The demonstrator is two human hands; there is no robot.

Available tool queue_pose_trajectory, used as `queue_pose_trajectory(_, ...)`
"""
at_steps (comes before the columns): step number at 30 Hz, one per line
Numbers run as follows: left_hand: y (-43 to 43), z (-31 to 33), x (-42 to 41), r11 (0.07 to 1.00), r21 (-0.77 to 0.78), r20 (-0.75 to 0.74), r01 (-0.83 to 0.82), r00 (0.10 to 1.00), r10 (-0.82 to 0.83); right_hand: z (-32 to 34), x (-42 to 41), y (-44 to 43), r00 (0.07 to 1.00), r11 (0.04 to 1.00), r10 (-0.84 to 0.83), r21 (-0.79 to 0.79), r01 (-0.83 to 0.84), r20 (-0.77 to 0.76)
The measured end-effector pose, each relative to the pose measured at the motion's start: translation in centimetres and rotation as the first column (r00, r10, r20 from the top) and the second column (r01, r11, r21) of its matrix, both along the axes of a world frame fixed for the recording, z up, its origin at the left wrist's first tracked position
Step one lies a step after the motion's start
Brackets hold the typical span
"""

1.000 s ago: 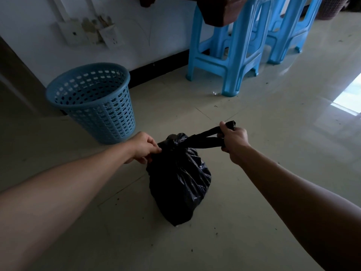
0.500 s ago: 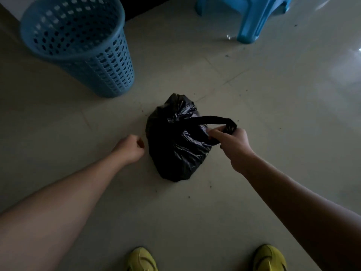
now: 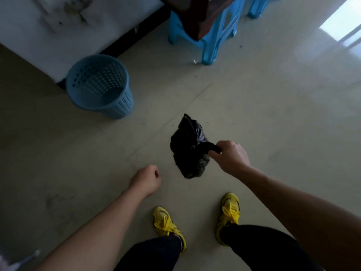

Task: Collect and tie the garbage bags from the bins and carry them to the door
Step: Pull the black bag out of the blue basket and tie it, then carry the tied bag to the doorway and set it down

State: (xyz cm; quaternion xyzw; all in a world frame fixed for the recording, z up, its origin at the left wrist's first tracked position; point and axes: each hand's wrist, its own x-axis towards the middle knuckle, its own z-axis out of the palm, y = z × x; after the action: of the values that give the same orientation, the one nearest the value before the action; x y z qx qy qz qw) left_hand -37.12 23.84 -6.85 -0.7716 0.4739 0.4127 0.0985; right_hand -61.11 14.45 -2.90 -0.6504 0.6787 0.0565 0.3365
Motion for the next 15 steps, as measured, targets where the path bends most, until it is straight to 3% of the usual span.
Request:
queue_pose_trajectory(2,0.4,4.7,-1.4,0.998,0.015,0.002,0.067,0.998,-0.067,4.6,-2.3,1.4,0.998,1.000,-0.016,0.010,0.016,-0.059)
queue_pose_trajectory(8,0.7,19.8,-8.3,0.959,0.046,-0.010,0.281,0.960,-0.280,18.0,-13.6,7.0,0.957,0.952,-0.274,0.117,0.284,-0.097)
queue_pose_trajectory(15,-0.5,32.6,-23.5,0.850,-0.054,0.002,0.525,0.851,-0.525,29.6,-30.3,16.6,0.844,0.845,-0.488,0.121,0.520,-0.223)
